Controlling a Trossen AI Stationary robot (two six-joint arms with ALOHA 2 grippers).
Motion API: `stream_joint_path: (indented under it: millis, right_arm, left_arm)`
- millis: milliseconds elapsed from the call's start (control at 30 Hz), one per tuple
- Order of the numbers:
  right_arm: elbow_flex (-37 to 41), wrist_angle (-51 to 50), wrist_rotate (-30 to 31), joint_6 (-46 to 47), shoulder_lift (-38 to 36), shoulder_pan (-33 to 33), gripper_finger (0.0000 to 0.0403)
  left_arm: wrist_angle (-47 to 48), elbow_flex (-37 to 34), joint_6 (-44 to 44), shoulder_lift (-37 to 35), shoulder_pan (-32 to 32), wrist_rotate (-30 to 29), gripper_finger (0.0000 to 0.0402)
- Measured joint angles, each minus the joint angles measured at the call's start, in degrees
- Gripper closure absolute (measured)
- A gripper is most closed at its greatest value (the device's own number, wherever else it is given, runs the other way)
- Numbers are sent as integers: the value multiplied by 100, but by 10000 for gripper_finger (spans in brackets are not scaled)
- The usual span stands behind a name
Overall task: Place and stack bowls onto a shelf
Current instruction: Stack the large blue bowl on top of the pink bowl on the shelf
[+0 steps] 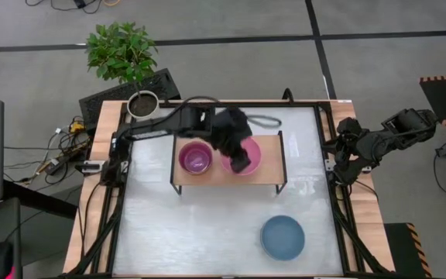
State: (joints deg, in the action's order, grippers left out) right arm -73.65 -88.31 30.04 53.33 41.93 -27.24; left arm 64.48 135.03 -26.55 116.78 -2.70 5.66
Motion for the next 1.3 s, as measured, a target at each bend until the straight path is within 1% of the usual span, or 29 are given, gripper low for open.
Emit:
stream_joint_path:
  millis: [33, 100, 200, 267, 333, 367, 467, 567, 633, 700, 767, 833, 900, 967, 1300]
  right_arm:
    - [0, 0, 0, 1, 0, -1, 290]
    - [0, 0, 0, 1, -2, -1, 290]
    - [0, 2, 0, 15, 0, -1, 290]
    - [0, 1, 0, 17, -1, 1, 290]
    - [0, 2, 0, 18, -1, -1, 290]
    - [0, 2, 0, 18, -2, -1, 290]
    - [0, 2, 0, 19, 0, -1, 290]
    - [0, 4, 0, 19, 0, 0, 290]
    - [0, 2, 0, 21, 0, -1, 290]
    - [0, 4, 0, 23, 0, 1, 290]
    - [-2, 11, 0, 25, 0, -1, 290]
    - [-2, 23, 0, 27, 1, 1, 290]
    - [-2, 35, -2, 32, 0, -1, 290]
    - [-2, 44, -2, 40, 2, 1, 290]
    - [-2, 46, -2, 217, 0, -1, 290]
  left_arm:
    - [-73, -8, -33, -39, 120, 269, 250]
    - [-254, -10, -145, -61, 434, 463, 252]
    - [-432, -10, -200, -61, 1027, 402, 252]
    - [-538, -19, -419, -47, 1435, 217, 253]
    - [-791, -117, -661, -48, 1817, -251, 253]
    - [-959, -196, -785, -51, 1996, -581, 253]
    - [-1414, -361, -1229, -32, 2498, -1809, 253]
    - [-2278, -667, -1748, 45, 2857, -2893, 253]
    - [-2529, -860, -1919, 123, 3021, -3252, 253]
    - [-3002, -1045, -2060, 225, 3070, -3347, 253]
    - [-2991, -1195, -2400, 335, 3103, -3465, 253]
    - [-3014, -1267, -2983, 481, 3082, -3461, 253]
    - [-2882, -1341, -3349, 673, 3067, -3300, 253]
    - [-2929, -1345, -3452, 904, 3049, -3155, 253]
    - [-3468, -1348, -3874, 1836, 2887, -3293, 253]
